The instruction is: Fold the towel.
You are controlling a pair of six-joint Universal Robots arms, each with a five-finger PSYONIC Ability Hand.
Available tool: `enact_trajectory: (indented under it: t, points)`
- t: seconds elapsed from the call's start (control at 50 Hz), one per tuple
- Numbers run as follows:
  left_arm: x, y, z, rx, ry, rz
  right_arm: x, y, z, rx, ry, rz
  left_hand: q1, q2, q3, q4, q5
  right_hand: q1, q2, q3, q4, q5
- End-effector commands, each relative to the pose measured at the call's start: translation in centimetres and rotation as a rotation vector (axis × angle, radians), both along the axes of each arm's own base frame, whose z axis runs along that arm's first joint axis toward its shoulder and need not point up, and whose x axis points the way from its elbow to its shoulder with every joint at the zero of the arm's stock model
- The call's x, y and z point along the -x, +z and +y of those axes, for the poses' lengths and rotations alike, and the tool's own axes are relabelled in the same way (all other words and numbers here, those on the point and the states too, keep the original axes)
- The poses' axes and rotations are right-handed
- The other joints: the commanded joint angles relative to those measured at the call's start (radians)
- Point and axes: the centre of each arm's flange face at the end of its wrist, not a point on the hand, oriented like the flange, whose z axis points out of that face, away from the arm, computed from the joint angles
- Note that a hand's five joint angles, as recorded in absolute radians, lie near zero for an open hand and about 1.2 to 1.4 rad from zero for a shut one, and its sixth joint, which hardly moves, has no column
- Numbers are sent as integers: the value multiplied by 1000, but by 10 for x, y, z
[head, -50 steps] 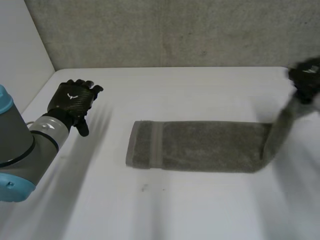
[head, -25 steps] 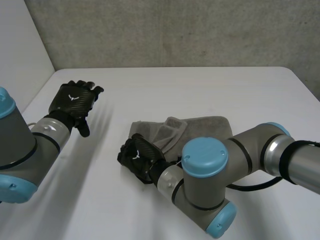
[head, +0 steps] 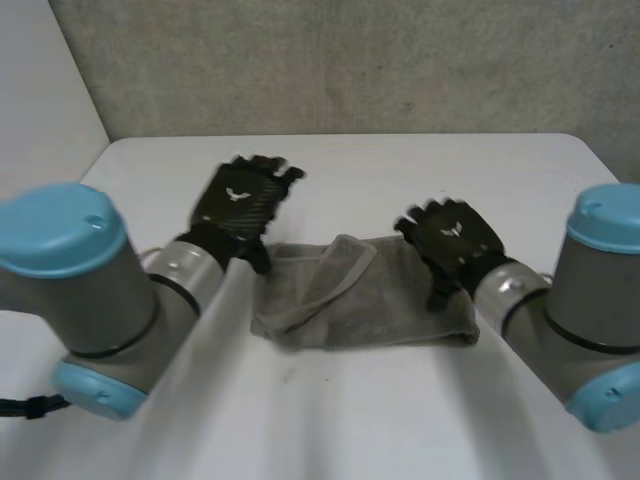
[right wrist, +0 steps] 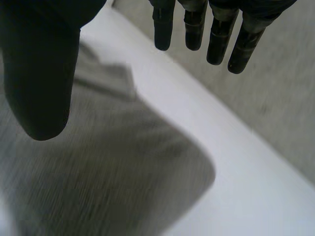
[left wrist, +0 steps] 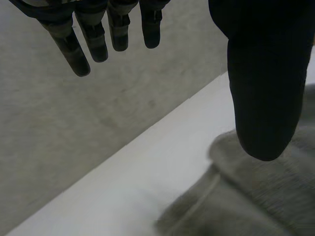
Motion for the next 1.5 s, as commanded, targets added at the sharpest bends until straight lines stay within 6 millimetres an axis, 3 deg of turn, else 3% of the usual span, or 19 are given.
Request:
enact_trajectory:
  t: [0.02,0.12,0.22,0.36,0.5,0.62,0.7,0.9,0.94,0.96,1.0,1.06,1.16,1.32,1.38,1.42,1.44,1.48,1.5]
  points:
    - [34,-31,19,-74,-99,-19,32,-31,0,-117,-55,36,30,35,34,34,23,-35,-54,-36,-56,-58]
    - [51,-45,28,-90,-147,-32,37,-39,0,-138,-59,39,32,38,37,37,26,-35,-54,-36,-56,-58]
    - [61,-57,21,-90,-147,-43,37,-43,-2,-108,-58,43,35,41,40,40,29,-35,-54,-36,-56,-58]
    - [66,-71,5,-109,-131,-61,36,-51,-1,-80,-48,72,41,47,46,46,35,249,229,247,227,225]
    - [53,-87,-15,-158,-71,-92,35,-55,0,-82,-40,82,41,47,46,46,35,691,671,690,669,668]
    - [43,-86,-28,-142,49,-102,33,-52,-5,-45,-42,71,47,52,52,52,41,1108,1088,1106,1086,1084]
    - [31,-85,-38,-137,138,-112,33,-48,-9,-19,-52,70,44,49,49,49,38,1187,1167,1186,1166,1164]
    - [18,-69,-25,-145,177,-124,19,-12,-27,170,-23,130,44,49,49,49,38,1187,1167,1186,1166,1164]
    - [17,-59,-22,-130,174,-112,-9,6,-21,258,55,129,41,47,46,46,35,1187,1167,1186,1166,1164]
    - [17,-59,-22,-130,174,-112,-9,6,-20,259,56,129,41,47,46,46,35,1187,1167,1186,1166,1164]
    - [12,-52,-21,-127,187,-109,-41,18,-7,316,146,119,38,44,43,43,32,1187,1167,1186,1166,1164]
    - [8,-50,-21,-128,197,-110,-57,18,0,329,197,119,38,44,43,43,32,1187,1167,1186,1166,1164]
    - [-29,-42,-37,-151,303,-119,-112,-1,37,355,397,144,38,44,43,43,32,1187,1167,1186,1166,1164]
    - [-65,-32,-46,-156,395,-107,-140,-52,74,296,602,189,35,41,40,40,29,1187,1167,1186,1166,1164]
    - [-69,-29,-47,-153,404,-101,-142,-54,77,298,619,183,38,44,43,43,32,1187,1167,1186,1166,1164]
    - [-71,-23,-49,-139,407,-91,-143,-47,74,312,610,168,38,44,43,43,32,663,643,662,642,640]
    - [-71,-23,-49,-139,407,-91,-143,-47,74,312,609,168,38,44,43,43,32,660,640,658,638,636]
    - [-66,-18,-49,-122,394,-77,-142,-25,66,352,559,143,35,41,40,40,29,-35,-54,-36,-56,-58]
    - [-66,-18,-49,-122,394,-76,-142,-25,66,352,558,143,35,41,40,40,29,-35,-54,-36,-56,-58]
